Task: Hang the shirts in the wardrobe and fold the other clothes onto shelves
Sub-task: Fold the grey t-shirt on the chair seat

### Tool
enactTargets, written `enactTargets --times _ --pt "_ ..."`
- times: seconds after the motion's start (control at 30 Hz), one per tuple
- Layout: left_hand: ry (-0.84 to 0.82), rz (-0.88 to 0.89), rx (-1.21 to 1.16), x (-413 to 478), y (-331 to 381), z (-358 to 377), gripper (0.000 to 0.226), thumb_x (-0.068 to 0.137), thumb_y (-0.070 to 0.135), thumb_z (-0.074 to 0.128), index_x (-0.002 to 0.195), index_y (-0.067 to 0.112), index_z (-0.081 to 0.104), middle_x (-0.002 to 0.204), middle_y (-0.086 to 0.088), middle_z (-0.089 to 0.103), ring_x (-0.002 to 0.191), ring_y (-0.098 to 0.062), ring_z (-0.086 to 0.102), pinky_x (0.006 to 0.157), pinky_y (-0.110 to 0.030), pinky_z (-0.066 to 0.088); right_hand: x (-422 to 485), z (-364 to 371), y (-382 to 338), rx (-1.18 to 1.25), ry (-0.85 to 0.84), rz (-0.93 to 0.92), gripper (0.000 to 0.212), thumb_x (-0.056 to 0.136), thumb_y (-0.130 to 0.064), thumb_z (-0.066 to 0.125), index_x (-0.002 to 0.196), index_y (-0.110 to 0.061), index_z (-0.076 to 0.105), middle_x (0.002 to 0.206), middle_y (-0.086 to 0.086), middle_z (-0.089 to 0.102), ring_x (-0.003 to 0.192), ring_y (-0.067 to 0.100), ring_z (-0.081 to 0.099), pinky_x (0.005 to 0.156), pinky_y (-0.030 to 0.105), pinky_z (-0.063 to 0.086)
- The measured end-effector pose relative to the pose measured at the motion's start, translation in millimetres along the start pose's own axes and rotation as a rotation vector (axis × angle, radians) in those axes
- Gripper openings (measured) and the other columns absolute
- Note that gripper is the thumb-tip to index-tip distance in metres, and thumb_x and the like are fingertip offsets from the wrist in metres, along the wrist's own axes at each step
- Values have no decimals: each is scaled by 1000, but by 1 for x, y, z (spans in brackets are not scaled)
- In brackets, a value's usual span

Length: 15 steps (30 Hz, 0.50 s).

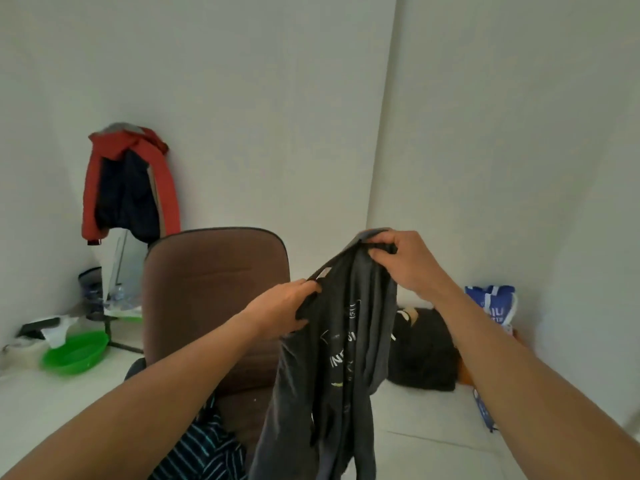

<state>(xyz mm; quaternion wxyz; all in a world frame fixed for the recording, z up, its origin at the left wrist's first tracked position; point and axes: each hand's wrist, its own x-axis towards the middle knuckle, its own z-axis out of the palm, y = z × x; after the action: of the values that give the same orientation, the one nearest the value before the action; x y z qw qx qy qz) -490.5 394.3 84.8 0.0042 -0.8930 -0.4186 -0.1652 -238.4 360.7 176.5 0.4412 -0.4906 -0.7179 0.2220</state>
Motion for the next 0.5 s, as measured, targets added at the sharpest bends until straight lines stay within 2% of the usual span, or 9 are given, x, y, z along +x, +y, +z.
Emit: enactTargets --times 0.07,0.13,0.23,0.3,0.37,0.5 --pt "77 6 70 5 11 -14 56 84 22 70 136 22 50 115 -4 64 103 -26 62 86 -37 52 -1 -27 -19 -2 48 -26 22 92 -6 66 105 -22 73 98 -13 69 84 -14 62 74 2 46" --pt "142 44 66 15 21 -30 44 84 20 65 127 21 57 104 -3 66 94 -23 61 77 -34 50 -4 -50 -33 -15 145 -44 14 88 -14 73 98 -24 74 94 -13 71 81 -11 64 71 3 47" --pt "141 50 -133 36 30 -55 30 81 9 58 108 20 65 94 4 66 83 -15 62 71 -29 48 -7 -82 -43 15 366 -44 5 83 -20 80 87 -21 76 84 -10 73 73 -7 66 66 6 48" --pt "173 18 -320 51 35 -71 38 80 5 60 113 22 66 94 7 67 76 -4 61 70 -23 50 -9 -101 -45 53 492 -24 5 82 -18 80 85 -16 77 81 -6 74 71 -2 67 69 13 51" --pt "230 23 -437 66 42 -88 44 79 4 64 116 27 64 96 12 65 76 2 62 67 -13 49 -9 -117 -44 49 570 3 6 81 -18 81 86 -15 78 84 -4 75 78 6 69 77 21 54" --pt "333 91 -566 102 46 -129 37 79 4 69 103 31 68 101 12 68 85 1 65 76 -15 52 -7 -148 -47 51 627 -5 13 82 -10 79 94 -15 78 94 -6 73 88 5 68 85 21 54"
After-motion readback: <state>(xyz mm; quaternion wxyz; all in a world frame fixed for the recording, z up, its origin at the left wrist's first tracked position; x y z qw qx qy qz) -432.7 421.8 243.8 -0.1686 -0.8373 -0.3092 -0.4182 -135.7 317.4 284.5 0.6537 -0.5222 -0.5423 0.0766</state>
